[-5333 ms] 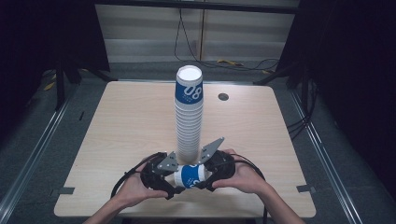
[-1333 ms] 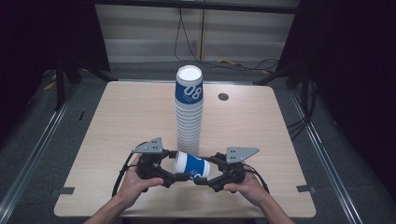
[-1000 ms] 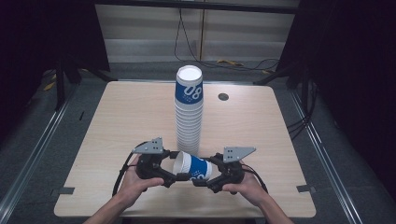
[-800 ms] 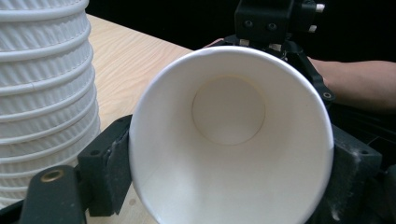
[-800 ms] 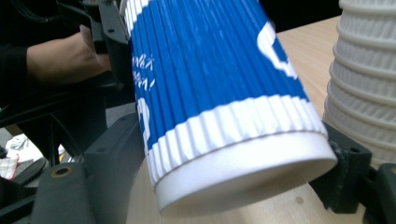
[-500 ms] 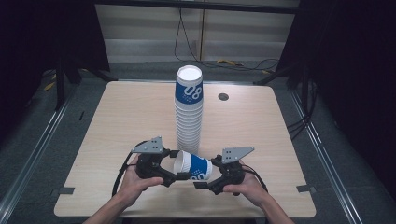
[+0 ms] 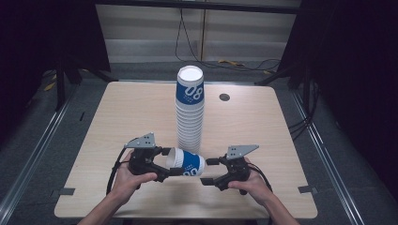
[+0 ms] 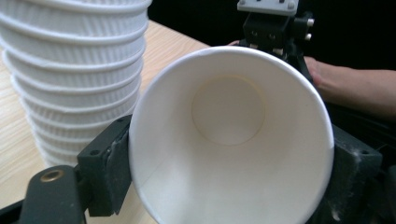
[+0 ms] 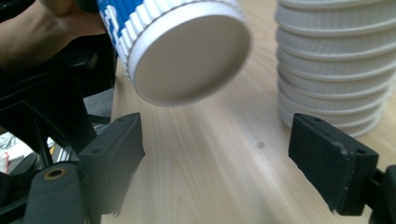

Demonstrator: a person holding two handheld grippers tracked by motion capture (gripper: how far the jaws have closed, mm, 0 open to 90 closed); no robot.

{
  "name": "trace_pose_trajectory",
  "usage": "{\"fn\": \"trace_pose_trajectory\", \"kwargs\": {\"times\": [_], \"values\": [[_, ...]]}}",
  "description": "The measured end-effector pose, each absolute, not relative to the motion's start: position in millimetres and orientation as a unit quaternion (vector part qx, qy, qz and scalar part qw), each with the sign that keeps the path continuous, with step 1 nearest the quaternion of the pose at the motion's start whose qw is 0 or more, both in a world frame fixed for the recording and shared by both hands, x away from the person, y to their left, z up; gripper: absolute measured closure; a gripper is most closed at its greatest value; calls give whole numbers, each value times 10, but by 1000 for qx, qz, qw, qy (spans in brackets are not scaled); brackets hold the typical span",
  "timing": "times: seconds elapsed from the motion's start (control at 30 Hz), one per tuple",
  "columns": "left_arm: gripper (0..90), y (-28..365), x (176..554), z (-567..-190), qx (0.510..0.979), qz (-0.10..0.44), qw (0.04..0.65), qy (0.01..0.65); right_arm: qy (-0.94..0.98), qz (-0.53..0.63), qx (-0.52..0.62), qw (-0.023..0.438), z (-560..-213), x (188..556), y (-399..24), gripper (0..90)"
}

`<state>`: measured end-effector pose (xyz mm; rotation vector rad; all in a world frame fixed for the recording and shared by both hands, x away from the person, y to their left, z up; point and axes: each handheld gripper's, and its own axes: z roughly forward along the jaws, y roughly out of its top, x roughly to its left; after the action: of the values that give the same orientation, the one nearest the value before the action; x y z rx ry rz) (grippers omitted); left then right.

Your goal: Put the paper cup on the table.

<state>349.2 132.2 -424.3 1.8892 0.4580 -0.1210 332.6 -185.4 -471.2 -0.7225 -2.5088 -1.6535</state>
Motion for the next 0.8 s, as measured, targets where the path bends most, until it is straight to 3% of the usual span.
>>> {"fn": "trace_pose_trajectory", "kwargs": {"times": [0.8], "values": [[175,1867,3528,-4046,826,16,501,259,-797,-510,-314,-78,-4628,3384,-2007,151]]}}
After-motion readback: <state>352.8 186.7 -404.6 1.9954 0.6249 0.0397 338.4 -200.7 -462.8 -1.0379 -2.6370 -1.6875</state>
